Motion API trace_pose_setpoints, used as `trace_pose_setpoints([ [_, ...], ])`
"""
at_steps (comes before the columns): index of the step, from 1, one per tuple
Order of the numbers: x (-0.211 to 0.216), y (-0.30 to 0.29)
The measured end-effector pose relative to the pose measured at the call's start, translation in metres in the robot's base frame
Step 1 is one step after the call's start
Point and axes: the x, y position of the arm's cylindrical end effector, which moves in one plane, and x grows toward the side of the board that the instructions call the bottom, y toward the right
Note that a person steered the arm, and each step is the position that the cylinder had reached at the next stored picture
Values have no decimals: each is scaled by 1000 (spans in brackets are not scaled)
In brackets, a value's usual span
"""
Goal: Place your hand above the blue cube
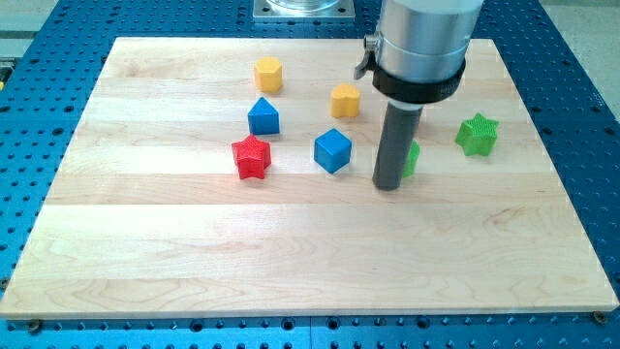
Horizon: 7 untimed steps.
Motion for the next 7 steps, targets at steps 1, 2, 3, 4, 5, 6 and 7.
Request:
trace_pose_setpoints([
  [1,-7,7],
  [2,36,8],
  [3,71,29],
  [4,72,34],
  [5,82,35],
  [6,112,39],
  [7,113,43],
])
